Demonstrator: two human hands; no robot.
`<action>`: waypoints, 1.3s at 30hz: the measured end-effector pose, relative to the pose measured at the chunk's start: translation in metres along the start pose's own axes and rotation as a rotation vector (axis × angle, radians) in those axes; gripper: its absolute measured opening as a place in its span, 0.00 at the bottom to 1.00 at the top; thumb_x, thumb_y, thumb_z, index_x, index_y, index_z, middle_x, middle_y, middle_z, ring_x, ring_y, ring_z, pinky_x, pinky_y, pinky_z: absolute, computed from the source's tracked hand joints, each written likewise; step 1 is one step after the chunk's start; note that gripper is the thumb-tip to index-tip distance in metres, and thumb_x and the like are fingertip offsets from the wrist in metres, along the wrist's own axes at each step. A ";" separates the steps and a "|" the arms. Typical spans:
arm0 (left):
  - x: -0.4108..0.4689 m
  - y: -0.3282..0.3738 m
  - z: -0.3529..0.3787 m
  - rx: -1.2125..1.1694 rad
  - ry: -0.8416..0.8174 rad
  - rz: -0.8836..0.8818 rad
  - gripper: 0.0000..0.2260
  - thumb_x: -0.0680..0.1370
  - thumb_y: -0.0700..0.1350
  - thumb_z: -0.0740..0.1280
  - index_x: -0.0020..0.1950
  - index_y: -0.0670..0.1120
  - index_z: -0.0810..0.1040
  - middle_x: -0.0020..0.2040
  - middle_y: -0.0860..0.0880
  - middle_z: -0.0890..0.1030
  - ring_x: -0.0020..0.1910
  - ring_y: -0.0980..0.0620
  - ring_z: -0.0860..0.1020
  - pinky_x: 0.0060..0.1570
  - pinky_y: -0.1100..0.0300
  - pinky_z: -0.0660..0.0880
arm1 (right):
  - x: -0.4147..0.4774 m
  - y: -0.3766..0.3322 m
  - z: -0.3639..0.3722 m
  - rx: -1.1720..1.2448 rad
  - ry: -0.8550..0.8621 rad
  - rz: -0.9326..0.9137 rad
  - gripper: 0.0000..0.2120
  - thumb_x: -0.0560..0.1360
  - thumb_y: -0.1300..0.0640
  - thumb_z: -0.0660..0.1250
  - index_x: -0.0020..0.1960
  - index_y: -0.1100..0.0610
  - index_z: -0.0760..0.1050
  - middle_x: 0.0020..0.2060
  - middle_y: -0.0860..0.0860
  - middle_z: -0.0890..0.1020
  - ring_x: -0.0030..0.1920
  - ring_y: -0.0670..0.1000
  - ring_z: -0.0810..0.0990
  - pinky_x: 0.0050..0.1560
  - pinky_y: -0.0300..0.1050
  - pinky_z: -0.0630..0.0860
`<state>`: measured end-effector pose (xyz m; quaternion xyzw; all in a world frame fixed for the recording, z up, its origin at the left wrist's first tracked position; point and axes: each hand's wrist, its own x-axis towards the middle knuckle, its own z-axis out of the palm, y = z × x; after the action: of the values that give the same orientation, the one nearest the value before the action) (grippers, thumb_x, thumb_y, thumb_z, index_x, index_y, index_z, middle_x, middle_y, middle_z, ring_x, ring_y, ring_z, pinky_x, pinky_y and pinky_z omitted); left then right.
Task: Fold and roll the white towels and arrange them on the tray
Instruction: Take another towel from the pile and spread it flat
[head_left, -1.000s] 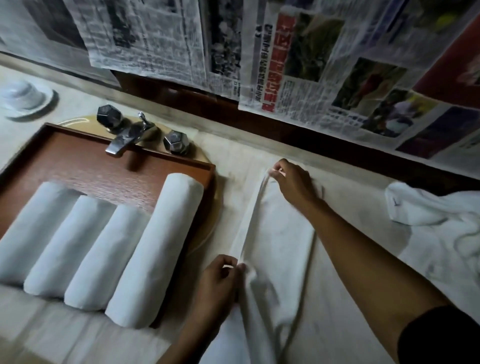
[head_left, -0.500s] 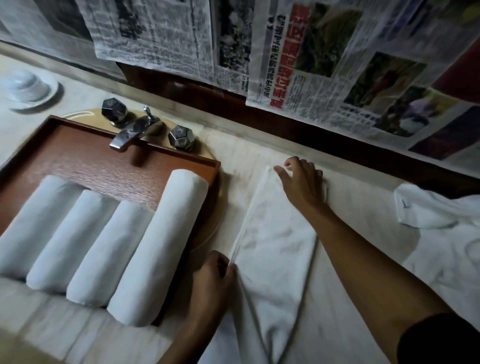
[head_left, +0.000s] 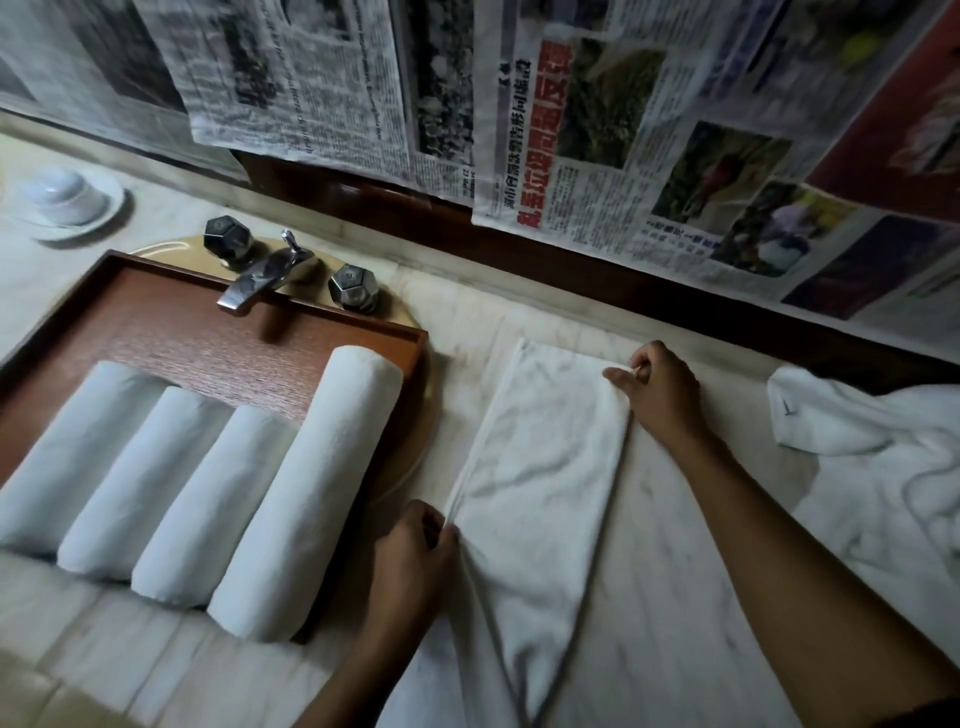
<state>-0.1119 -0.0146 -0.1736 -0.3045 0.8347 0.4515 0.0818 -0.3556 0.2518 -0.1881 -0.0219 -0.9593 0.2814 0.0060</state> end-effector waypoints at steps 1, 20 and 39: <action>0.000 0.000 0.000 0.002 -0.001 -0.004 0.07 0.78 0.48 0.71 0.42 0.51 0.76 0.36 0.52 0.82 0.35 0.56 0.80 0.37 0.53 0.78 | -0.005 -0.002 0.005 -0.035 0.040 -0.017 0.17 0.73 0.42 0.76 0.51 0.51 0.74 0.47 0.50 0.79 0.53 0.58 0.78 0.53 0.54 0.72; -0.025 -0.022 -0.017 -0.283 -0.015 -0.116 0.09 0.78 0.46 0.73 0.40 0.47 0.78 0.30 0.51 0.81 0.27 0.54 0.75 0.29 0.60 0.72 | -0.067 -0.050 0.075 -0.376 -0.179 -0.554 0.27 0.84 0.37 0.49 0.81 0.42 0.60 0.82 0.46 0.58 0.82 0.52 0.53 0.80 0.60 0.52; -0.032 -0.023 -0.013 -0.528 -0.075 -0.207 0.07 0.78 0.45 0.74 0.49 0.45 0.77 0.38 0.43 0.82 0.29 0.52 0.76 0.31 0.56 0.73 | -0.161 -0.054 0.084 -0.318 -0.218 -0.656 0.25 0.84 0.42 0.53 0.80 0.44 0.64 0.81 0.47 0.61 0.82 0.52 0.57 0.80 0.60 0.53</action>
<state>-0.0709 -0.0203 -0.1694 -0.3818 0.6490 0.6536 0.0761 -0.1988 0.1540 -0.2292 0.3159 -0.9420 0.1128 -0.0097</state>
